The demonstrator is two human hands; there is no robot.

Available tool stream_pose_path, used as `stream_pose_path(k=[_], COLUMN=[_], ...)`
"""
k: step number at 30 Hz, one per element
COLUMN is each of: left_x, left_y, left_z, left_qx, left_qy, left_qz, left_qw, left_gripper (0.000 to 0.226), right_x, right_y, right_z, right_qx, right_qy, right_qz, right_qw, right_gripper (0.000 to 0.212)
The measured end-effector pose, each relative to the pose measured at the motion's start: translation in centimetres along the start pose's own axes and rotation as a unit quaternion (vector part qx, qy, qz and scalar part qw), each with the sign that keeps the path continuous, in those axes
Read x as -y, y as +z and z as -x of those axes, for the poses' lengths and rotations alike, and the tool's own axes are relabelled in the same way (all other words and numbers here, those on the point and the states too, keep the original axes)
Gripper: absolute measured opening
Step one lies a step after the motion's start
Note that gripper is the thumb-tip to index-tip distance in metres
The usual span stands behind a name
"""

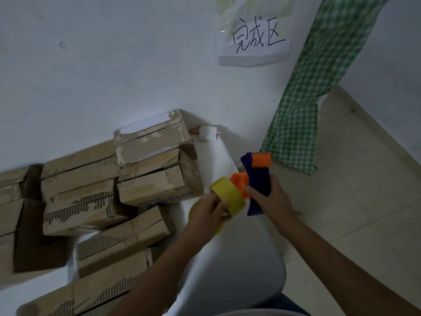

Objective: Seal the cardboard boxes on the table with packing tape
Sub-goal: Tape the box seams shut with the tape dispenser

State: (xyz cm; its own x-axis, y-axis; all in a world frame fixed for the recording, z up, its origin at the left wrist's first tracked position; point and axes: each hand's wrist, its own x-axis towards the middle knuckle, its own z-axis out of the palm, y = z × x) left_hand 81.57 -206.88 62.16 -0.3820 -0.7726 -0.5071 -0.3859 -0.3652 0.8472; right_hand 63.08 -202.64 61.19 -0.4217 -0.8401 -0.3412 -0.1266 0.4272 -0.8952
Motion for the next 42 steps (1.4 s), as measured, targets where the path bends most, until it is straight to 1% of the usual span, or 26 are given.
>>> stream_pose_path(k=[2,3,4,6,10,12,15,17,18,19,20,22,23,24,26,28,29,30,31,33,34,36,38,39,41,42], left_x=[-0.7,-0.9,-1.1,-1.5,-1.8,-1.6,-1.3,-1.2,-1.1,-0.9,-0.8,-0.6,-0.6,-0.4,-0.3,-0.4,-0.4,-0.2,-0.1,0.2,0.5,1.3,2.0,2.3,2.6,2.6], left_y=[0.4,0.5,0.6,0.8,1.0,0.8,0.8,1.0,1.2,1.4,1.5,1.7,1.7,1.8,1.9,1.5,1.0,0.4,-0.4,-1.7,-2.2,-2.4,-1.7,-1.4,-0.9,-0.8], left_z=[0.1,0.2,0.3,0.6,0.1,-0.5,-1.5,-2.0,-2.2,-2.3,-2.3,-2.1,-1.9,-1.9,-1.7,-1.3,-1.2,-1.1,-1.1,-1.1,-1.2,-1.5,-1.5,-1.6,-1.7,-1.7], left_qx=[-0.005,-0.012,-0.018,-0.024,-0.016,0.006,0.022,0.034,0.049,0.063,0.065,0.032,0.02,0.022,0.056,0.098,0.1,0.078,0.034,-0.046,-0.061,-0.047,-0.033,-0.04,-0.06,-0.061], left_qy=[0.047,0.068,0.083,0.102,0.125,0.099,0.023,0.013,0.017,0.036,0.071,0.139,0.157,0.167,0.152,0.118,0.11,0.113,0.118,0.104,0.076,-0.013,-0.075,-0.072,-0.021,-0.001], left_qz=[-0.15,-0.208,-0.236,-0.241,-0.28,-0.261,-0.131,-0.124,-0.143,-0.189,-0.262,-0.387,-0.405,-0.402,-0.356,-0.315,-0.316,-0.323,-0.313,-0.232,-0.192,-0.13,-0.101,-0.131,-0.257,-0.275], left_qw=[0.988,0.976,0.968,0.965,0.952,0.96,0.991,0.992,0.988,0.979,0.96,0.911,0.901,0.9,0.92,0.937,0.937,0.936,0.942,0.966,0.977,0.99,0.992,0.988,0.964,0.959], left_gripper=[0.021,0.028,0.034,0.04,0.021,0.018,0.028,0.029,0.028,0.027,0.023,0.022,0.024,0.026,0.024,0.021,0.021,0.021,0.02,0.019,0.02,0.023,0.024,0.023,0.018,0.017], right_x=[0.3,0.6,0.7,0.7,0.5,0.4,0.5,0.5,0.5,0.6,0.7,0.7,0.6,0.3,-0.3,-1.0,-1.3,-1.8,-2.2,-2.8,-3.1,-3.3,-3.2,-3.2,-3.1,-3.2], right_y=[0.2,0.3,0.4,0.6,1.0,0.6,-0.1,0.2,0.4,0.6,0.8,0.8,0.7,0.5,0.1,-0.3,-0.4,-0.6,-0.8,-1.2,-1.4,-1.6,-1.6,-1.7,-1.9,-2.2], right_z=[0.6,0.9,1.0,1.4,2.3,2.5,2.7,2.9,3.0,3.1,3.1,2.8,2.6,2.3,1.9,1.6,1.4,1.3,1.3,1.4,1.5,1.8,1.9,1.9,2.0,2.1], right_qx=[-0.011,-0.016,-0.018,-0.009,-0.013,-0.011,0.043,0.084,0.092,0.091,0.083,0.066,0.067,0.076,0.124,0.18,0.19,0.187,0.178,0.177,0.187,0.194,0.166,0.153,0.149,0.151], right_qy=[-0.011,-0.012,-0.012,-0.015,-0.025,-0.033,-0.058,-0.056,-0.037,-0.005,0.037,0.12,0.15,0.175,0.205,0.191,0.182,0.173,0.167,0.152,0.141,0.119,0.122,0.129,0.137,0.135], right_qz=[-0.009,-0.015,-0.02,-0.019,-0.012,0.0,0.069,0.087,0.057,-0.002,-0.068,-0.143,-0.164,-0.194,-0.254,-0.263,-0.26,-0.258,-0.259,-0.265,-0.263,-0.246,-0.227,-0.227,-0.229,-0.219], right_qw=[1.0,1.0,1.0,1.0,1.0,0.999,0.995,0.991,0.993,0.996,0.994,0.98,0.973,0.962,0.937,0.928,0.929,0.932,0.934,0.936,0.936,0.942,0.952,0.953,0.952,0.954], right_gripper=[0.053,0.054,0.054,0.054,0.054,0.053,0.054,0.058,0.059,0.06,0.062,0.06,0.059,0.057,0.056,0.053,0.053,0.055,0.058,0.056,0.051,0.046,0.052,0.05,0.044,0.046])
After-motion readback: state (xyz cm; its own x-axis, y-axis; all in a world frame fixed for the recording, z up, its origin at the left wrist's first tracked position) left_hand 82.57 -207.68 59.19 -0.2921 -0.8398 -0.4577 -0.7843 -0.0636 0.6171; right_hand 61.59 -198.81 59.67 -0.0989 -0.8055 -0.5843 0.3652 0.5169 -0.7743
